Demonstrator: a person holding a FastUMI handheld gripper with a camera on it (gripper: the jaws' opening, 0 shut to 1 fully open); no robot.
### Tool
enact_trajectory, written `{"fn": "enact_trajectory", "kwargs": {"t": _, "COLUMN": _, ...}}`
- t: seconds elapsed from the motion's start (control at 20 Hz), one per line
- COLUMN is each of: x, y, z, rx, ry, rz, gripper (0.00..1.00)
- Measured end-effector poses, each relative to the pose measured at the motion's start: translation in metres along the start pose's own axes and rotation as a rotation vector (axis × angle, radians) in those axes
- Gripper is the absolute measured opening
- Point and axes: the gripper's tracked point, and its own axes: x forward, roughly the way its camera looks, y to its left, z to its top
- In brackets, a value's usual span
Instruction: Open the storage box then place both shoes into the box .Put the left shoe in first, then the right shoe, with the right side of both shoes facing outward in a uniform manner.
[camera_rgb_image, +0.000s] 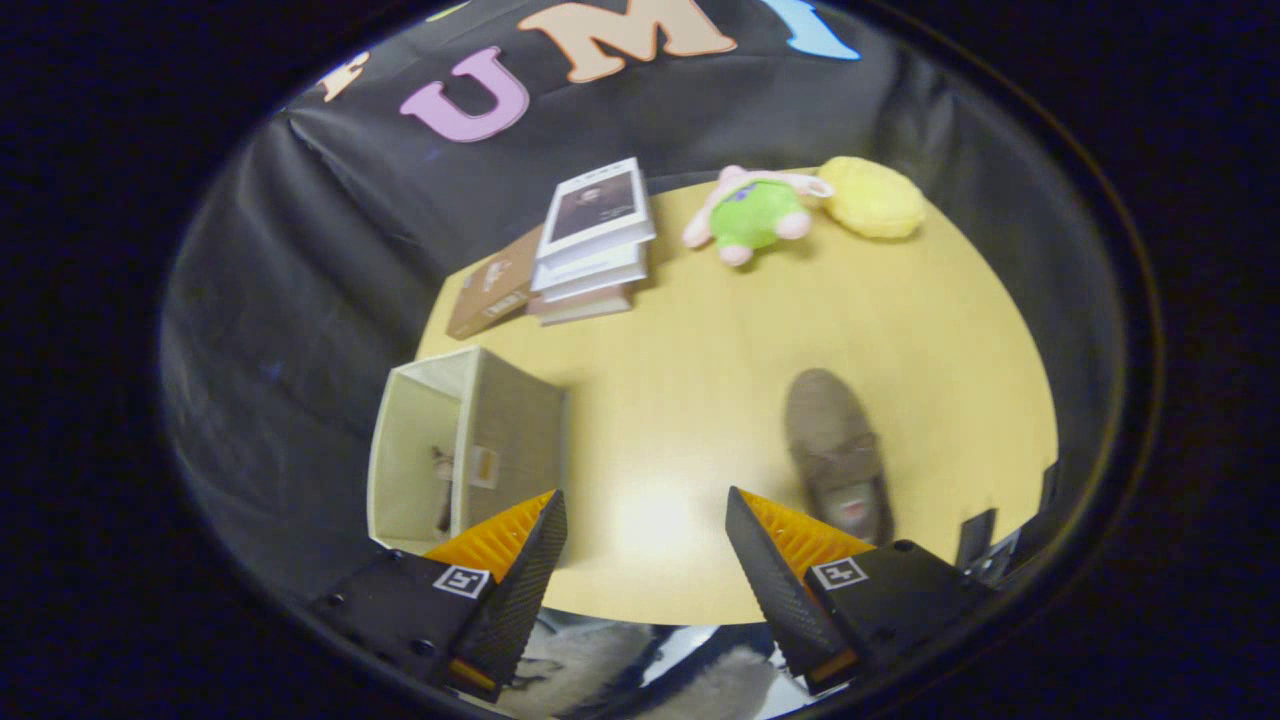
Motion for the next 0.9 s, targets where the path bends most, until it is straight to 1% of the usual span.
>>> {"fn": "enact_trajectory", "kwargs": {"t": 0.1, "x": 0.005, "y": -0.044, "z": -0.005, "rx": -0.003, "ry": 0.017, "rz": -0.062, "gripper": 1.0}}
{"fn": "enact_trajectory", "kwargs": {"t": 0.2, "x": 0.018, "y": -0.078, "z": -0.014, "rx": -0.035, "ry": 0.057, "rz": -0.1, "gripper": 0.99}}
{"fn": "enact_trajectory", "kwargs": {"t": 0.4, "x": 0.05, "y": -0.114, "z": -0.03, "rx": -0.106, "ry": 0.135, "rz": -0.133, "gripper": 0.99}}
{"fn": "enact_trajectory", "kwargs": {"t": 0.45, "x": 0.057, "y": -0.123, "z": -0.032, "rx": -0.119, "ry": 0.15, "rz": -0.144, "gripper": 0.95}}
{"fn": "enact_trajectory", "kwargs": {"t": 0.55, "x": 0.071, "y": -0.144, "z": -0.034, "rx": -0.152, "ry": 0.169, "rz": -0.177, "gripper": 0.81}}
{"fn": "enact_trajectory", "kwargs": {"t": 0.75, "x": 0.095, "y": -0.164, "z": -0.038, "rx": -0.176, "ry": 0.205, "rz": -0.2, "gripper": 0.52}}
{"fn": "enact_trajectory", "kwargs": {"t": 0.8, "x": 0.099, "y": -0.168, "z": -0.039, "rx": -0.175, "ry": 0.216, "rz": -0.201, "gripper": 0.45}}
{"fn": "enact_trajectory", "kwargs": {"t": 0.9, "x": 0.102, "y": -0.165, "z": -0.041, "rx": -0.149, "ry": 0.232, "rz": -0.168, "gripper": 0.31}}
